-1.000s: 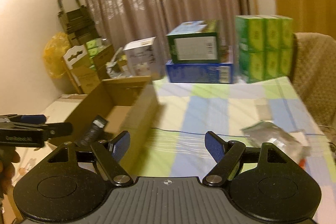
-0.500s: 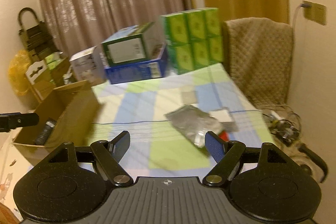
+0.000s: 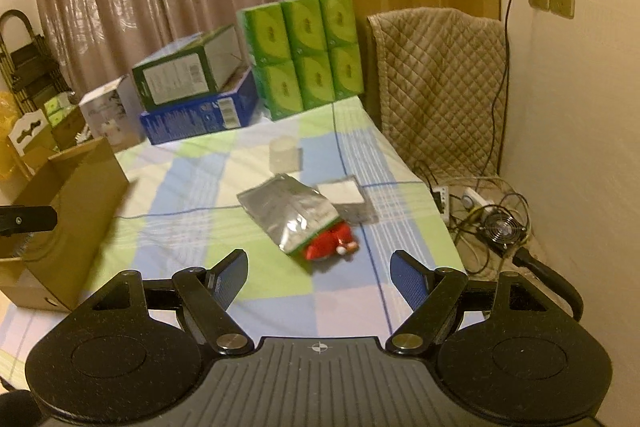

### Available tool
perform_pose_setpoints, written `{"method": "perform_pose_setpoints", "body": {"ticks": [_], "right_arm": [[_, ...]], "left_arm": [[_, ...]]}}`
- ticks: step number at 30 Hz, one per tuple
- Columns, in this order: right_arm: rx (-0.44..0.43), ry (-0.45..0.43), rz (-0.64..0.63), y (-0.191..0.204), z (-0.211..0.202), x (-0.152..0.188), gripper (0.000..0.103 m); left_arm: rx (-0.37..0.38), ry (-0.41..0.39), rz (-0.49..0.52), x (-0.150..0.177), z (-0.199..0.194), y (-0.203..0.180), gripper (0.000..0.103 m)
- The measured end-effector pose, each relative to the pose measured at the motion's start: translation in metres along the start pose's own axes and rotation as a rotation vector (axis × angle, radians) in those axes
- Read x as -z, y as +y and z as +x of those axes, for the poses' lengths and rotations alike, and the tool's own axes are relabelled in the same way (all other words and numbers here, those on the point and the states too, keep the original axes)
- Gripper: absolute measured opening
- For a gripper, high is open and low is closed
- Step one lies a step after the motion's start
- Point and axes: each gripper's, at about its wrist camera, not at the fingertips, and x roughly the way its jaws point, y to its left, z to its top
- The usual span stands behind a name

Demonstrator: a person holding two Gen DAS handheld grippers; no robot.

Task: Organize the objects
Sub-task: 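Move both open tools back over the table toward the foil bag, then grasp the red Santa toy with the right tool while the left tool approaches the foil bag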

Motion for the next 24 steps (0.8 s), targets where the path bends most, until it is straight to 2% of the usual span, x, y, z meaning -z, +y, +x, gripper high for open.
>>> {"method": "perform_pose_setpoints", "body": {"ticks": [7, 16, 24], "right_arm": [[0.006, 0.037, -0.004, -0.013, 0.035, 0.003, 0.075], [-0.004, 0.090, -0.033, -0.022, 0.101, 0.000, 0.075], [0.052, 0.111, -0.016, -0.044, 0.157, -0.006, 0.075]], "left_arm": [[-0.006, 0.041, 0.003, 0.003, 0.046, -0.008, 0.102], [-0.033, 0.095, 0.022, 0.010, 0.118, -0.010, 0.102], [-0.049, 0.102, 0.026, 0.021, 0.162, -0.008, 0.102]]}}
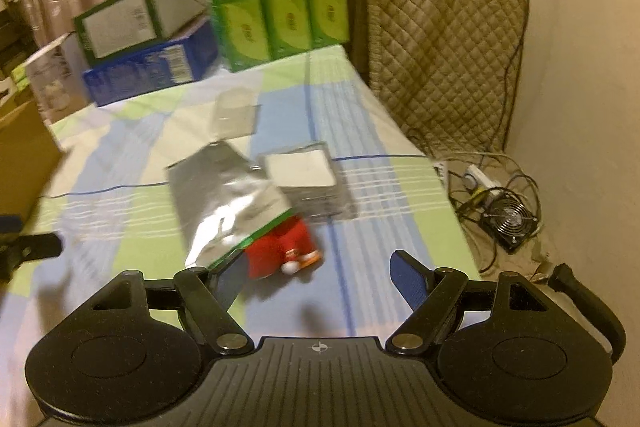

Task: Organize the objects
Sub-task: 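Grasp the red Santa toy with the right tool while the left tool approaches the foil bag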

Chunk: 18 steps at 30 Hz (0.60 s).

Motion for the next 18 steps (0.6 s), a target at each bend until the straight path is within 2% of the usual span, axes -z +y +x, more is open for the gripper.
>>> {"method": "perform_pose_setpoints", "body": {"ticks": [5, 13, 18], "right_arm": [[0.027, 0.005, -0.002, -0.014, 0.027, -0.014, 0.075], [0.034, 0.006, 0.006, -0.019, 0.064, -0.039, 0.075], [-0.039, 0.027, -0.021, -0.006, 0.067, -0.040, 0.075]], "left_arm": [[0.015, 0.021, 0.002, 0.002, 0.018, 0.000, 0.102], [0.030, 0.013, -0.024, -0.008, 0.036, 0.004, 0.102], [0.041, 0.016, -0.025, -0.008, 0.037, 0.006, 0.102]]}}
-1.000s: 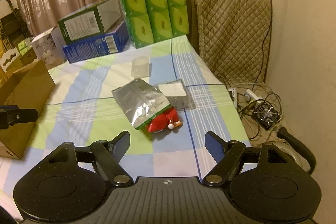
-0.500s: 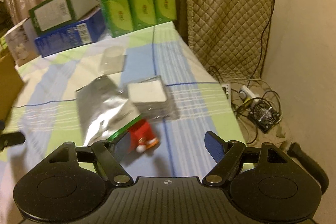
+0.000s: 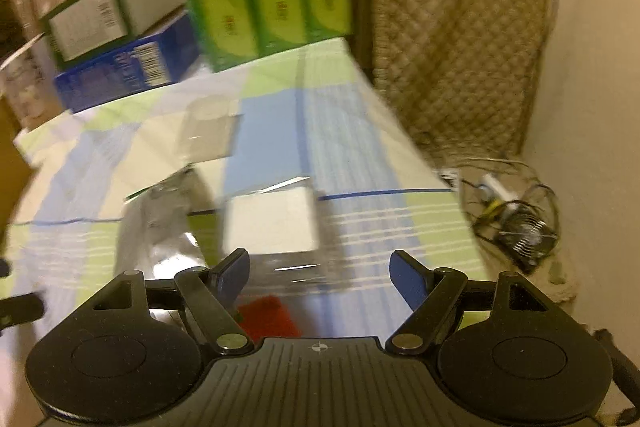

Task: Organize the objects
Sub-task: 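Grasp the red Santa toy with the right tool while the left tool approaches the foil bag, then grasp and lift the silver foil bag with the left tool while the right tool holds the red toy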

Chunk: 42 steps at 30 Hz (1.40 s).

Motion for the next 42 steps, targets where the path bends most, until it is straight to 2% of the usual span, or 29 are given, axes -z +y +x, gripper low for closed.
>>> {"method": "perform_pose_setpoints", "body": {"ticks": [4, 5, 7, 10, 20, 21, 22, 23, 27, 30, 35, 40, 42], "right_arm": [[-0.131, 0.028, -0.070, 0.026, -0.008, 0.010, 0.075], [-0.140, 0.023, -0.095, 0.033, -0.012, 0.016, 0.075], [-0.141, 0.007, -0.122, 0.037, -0.016, 0.025, 0.075], [-0.099, 0.011, -0.121, 0.032, -0.013, 0.032, 0.075], [-0.126, 0.050, -0.162, 0.032, 0.004, 0.033, 0.075], [-0.131, 0.053, -0.158, 0.032, 0.005, 0.033, 0.075], [-0.131, 0.057, -0.153, 0.032, 0.005, 0.034, 0.068], [-0.126, 0.059, -0.145, 0.032, 0.005, 0.034, 0.066], [-0.144, 0.066, -0.125, 0.037, 0.002, 0.035, 0.066], [-0.194, 0.074, -0.135, 0.049, -0.003, 0.041, 0.066], [-0.314, 0.120, -0.192, 0.075, -0.007, 0.053, 0.066], [-0.234, 0.108, -0.194, 0.069, -0.013, 0.061, 0.066], [-0.216, 0.105, -0.164, 0.058, -0.015, 0.060, 0.066]], "left_arm": [[-0.005, -0.020, -0.038, -0.002, -0.005, 0.009, 0.102], [-0.005, -0.022, -0.048, -0.002, -0.006, 0.011, 0.102], [-0.001, -0.018, -0.061, -0.002, -0.007, 0.015, 0.102], [0.007, -0.015, -0.064, -0.001, -0.007, 0.013, 0.102], [0.042, -0.002, -0.073, 0.002, -0.002, 0.010, 0.102], [0.043, -0.001, -0.073, 0.002, -0.002, 0.010, 0.102], [0.046, 0.002, -0.074, 0.002, -0.001, 0.011, 0.102], [0.048, 0.003, -0.074, 0.002, -0.001, 0.011, 0.102], [0.054, 0.003, -0.067, 0.001, -0.002, 0.011, 0.102], [0.059, -0.003, -0.071, 0.000, -0.005, 0.012, 0.102], [0.108, 0.008, -0.058, -0.003, -0.004, 0.005, 0.102], [0.159, 0.056, 0.001, -0.013, 0.009, -0.011, 0.099], [0.190, 0.108, -0.002, -0.018, 0.021, -0.011, 0.090]]}}
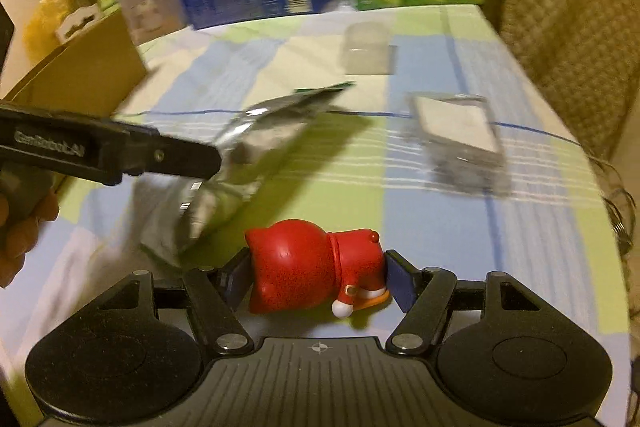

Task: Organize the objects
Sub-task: 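Grasp and lift the silver foil bag with the left tool while the right tool holds the red toy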

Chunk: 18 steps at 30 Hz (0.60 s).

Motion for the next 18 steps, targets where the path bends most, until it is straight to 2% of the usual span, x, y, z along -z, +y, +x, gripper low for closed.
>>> {"method": "perform_pose_setpoints", "body": {"ticks": [4, 6, 8, 10, 11, 12, 15, 18], "right_arm": [[0.032, -0.016, 0.035, -0.012, -0.008, 0.000, 0.066], [0.043, -0.021, 0.048, -0.016, -0.010, 0.000, 0.066], [0.052, -0.023, 0.059, -0.017, -0.010, 0.000, 0.066], [0.053, -0.025, 0.071, -0.017, -0.010, 0.000, 0.066], [0.054, -0.026, 0.074, -0.016, -0.010, 0.001, 0.066], [0.056, -0.026, 0.076, -0.016, -0.010, 0.001, 0.066], [0.052, -0.029, 0.082, -0.013, -0.012, 0.001, 0.066], [0.053, -0.034, 0.084, -0.009, -0.017, 0.002, 0.066]], "left_arm": [[0.026, 0.075, 0.001, -0.008, 0.022, 0.001, 0.082], [0.042, 0.098, 0.005, -0.009, 0.030, 0.000, 0.071], [0.018, 0.112, 0.025, -0.010, 0.034, -0.004, 0.065], [-0.016, 0.114, 0.062, -0.009, 0.036, -0.009, 0.054], [-0.032, 0.120, 0.080, -0.009, 0.036, -0.010, 0.046], [-0.038, 0.125, 0.090, -0.008, 0.035, -0.011, 0.042], [-0.032, 0.147, 0.096, -0.004, 0.030, -0.008, 0.038], [-0.057, 0.169, 0.120, 0.006, 0.017, -0.006, 0.037]]}}
